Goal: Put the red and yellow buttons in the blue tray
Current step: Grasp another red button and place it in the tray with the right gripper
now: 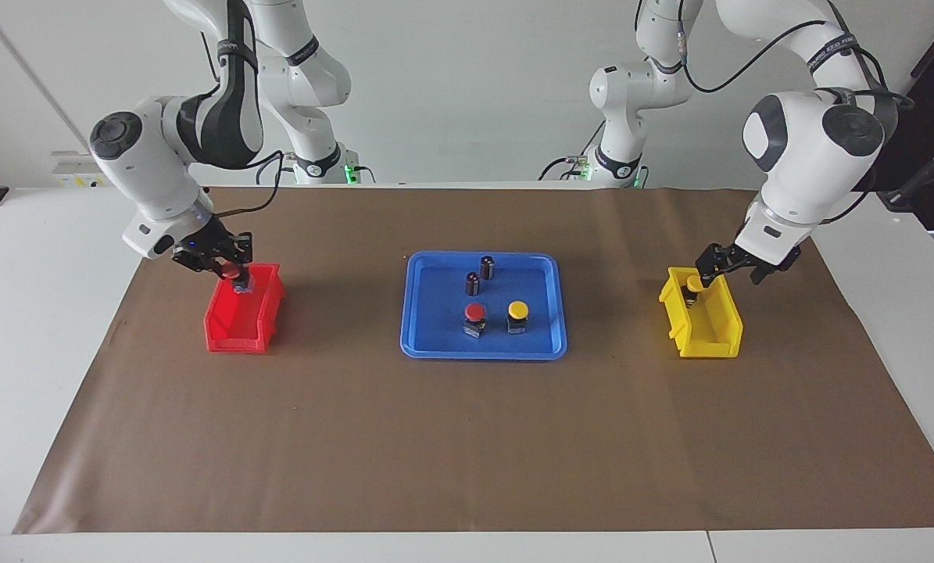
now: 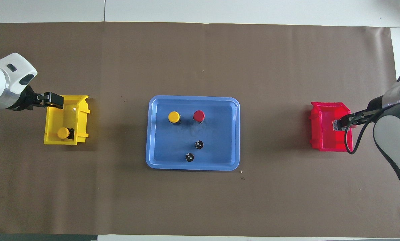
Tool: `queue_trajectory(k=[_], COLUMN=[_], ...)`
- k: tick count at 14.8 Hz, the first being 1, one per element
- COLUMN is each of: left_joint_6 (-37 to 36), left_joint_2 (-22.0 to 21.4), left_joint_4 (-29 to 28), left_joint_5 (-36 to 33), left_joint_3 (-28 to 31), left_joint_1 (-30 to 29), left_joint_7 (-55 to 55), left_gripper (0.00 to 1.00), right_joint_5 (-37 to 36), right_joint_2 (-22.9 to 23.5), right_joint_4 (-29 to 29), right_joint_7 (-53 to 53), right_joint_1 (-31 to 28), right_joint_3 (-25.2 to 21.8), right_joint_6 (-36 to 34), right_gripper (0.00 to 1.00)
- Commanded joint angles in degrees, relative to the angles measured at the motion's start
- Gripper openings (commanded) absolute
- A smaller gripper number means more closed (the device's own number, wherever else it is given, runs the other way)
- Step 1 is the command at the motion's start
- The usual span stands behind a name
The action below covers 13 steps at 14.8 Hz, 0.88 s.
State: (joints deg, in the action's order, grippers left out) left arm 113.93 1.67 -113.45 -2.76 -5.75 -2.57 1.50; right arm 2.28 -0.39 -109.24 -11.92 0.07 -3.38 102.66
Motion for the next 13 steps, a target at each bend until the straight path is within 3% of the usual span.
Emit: queue_trajectory(k=[1,5,7,13], left_joint_6=[4.0,8.4,8.6,10.4], left_joint_2=[-2.6,-2.2,-2.0,-2.5], left_joint_4=[-6.1,-9.9,-10.3,-13.8], left_joint_5=[-0.5,-0.5,-0.5,-0.5], left_joint_3=[-0.7,-0.7,-0.7,-0.7], left_joint_1=[-1.3,-1.4,-1.6,-2.5], left_joint_7=[0.1,0.1,0.0,-0.6], left_gripper=[0.83,0.75,0.7,0.7], right_joint_5=[1.1,1.4,1.4,1.5], right_joint_2=[7.4,10.1,12.7,16.3], right_joint_4=[10.7,3.7,3.5,1.2], right_joint_7=[14.8,35.1,37.9,39.3], right_joint_1=[9.6,23.6,25.2,28.5], right_joint_3=[0.4,0.4,0.4,0.5], right_joint_6=[-3.4,16.6,19.3,27.5], right_gripper=[0.25,0.25,0.25,0.25])
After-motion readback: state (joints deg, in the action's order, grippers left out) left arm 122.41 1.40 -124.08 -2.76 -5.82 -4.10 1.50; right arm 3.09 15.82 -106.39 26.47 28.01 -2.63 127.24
